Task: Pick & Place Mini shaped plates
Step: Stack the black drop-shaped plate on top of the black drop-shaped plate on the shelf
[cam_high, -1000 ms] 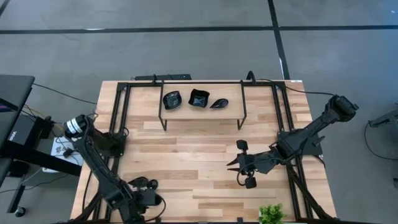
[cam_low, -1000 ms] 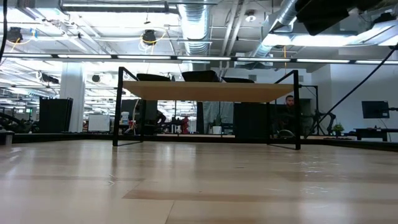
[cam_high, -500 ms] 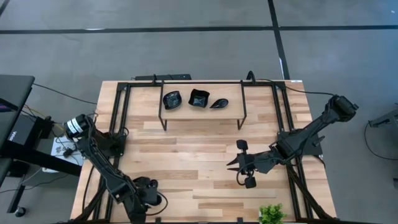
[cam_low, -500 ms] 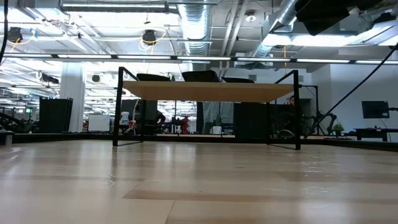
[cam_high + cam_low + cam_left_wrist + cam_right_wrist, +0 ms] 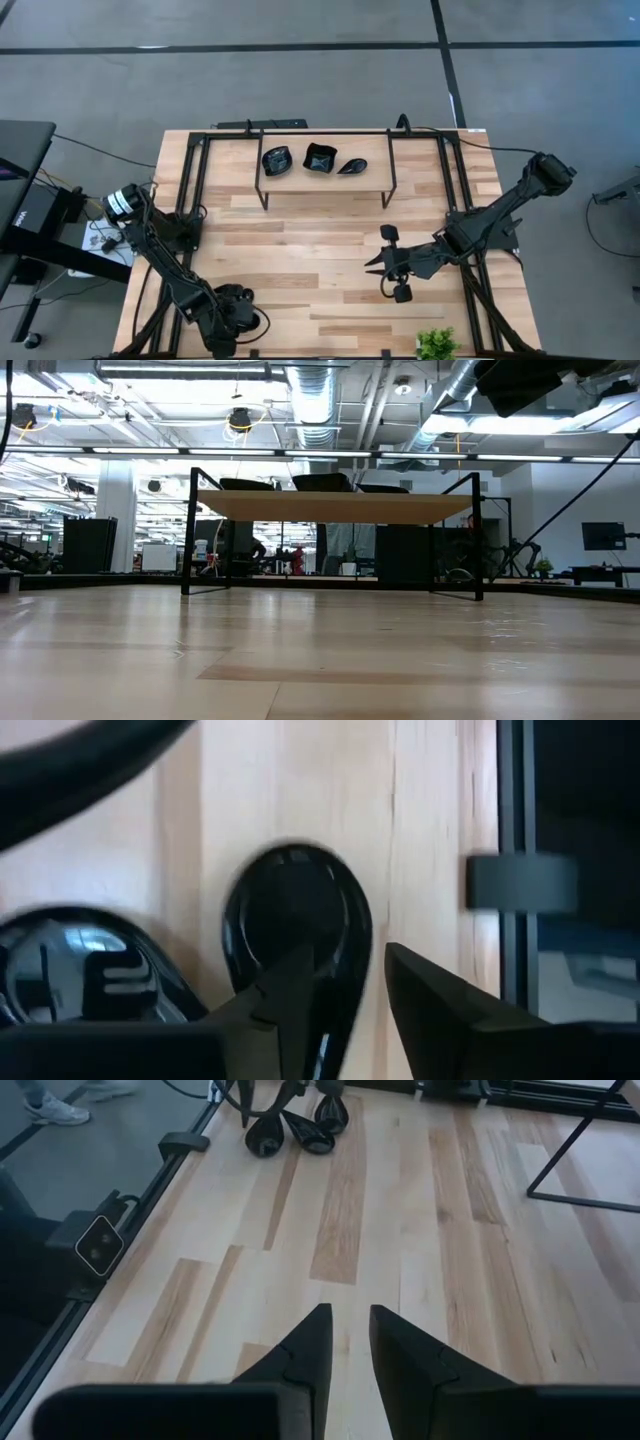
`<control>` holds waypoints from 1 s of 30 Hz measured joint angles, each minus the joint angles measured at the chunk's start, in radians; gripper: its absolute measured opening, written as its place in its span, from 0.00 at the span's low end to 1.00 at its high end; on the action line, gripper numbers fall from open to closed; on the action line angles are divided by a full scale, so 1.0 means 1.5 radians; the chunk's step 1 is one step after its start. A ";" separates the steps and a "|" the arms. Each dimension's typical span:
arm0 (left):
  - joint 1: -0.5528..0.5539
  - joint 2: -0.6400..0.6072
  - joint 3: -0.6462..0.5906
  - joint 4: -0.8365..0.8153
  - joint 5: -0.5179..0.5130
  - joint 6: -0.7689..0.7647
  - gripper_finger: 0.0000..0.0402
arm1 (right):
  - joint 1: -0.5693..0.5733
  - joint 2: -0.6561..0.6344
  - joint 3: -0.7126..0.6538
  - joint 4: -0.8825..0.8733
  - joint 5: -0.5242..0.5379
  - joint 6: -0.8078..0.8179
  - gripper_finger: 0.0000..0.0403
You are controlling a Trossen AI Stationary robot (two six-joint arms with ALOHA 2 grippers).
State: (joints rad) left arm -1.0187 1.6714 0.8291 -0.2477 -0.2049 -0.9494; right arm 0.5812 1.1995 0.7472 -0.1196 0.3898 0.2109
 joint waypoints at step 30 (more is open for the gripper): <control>0.054 0.025 0.036 0.026 -0.180 0.084 0.01 | -0.001 0.000 0.000 -0.004 0.000 -0.034 0.16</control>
State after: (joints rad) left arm -0.9375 1.7091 0.8828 -0.2086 -0.4742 -0.8237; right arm 0.5793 1.1995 0.7467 -0.1253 0.3901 0.1597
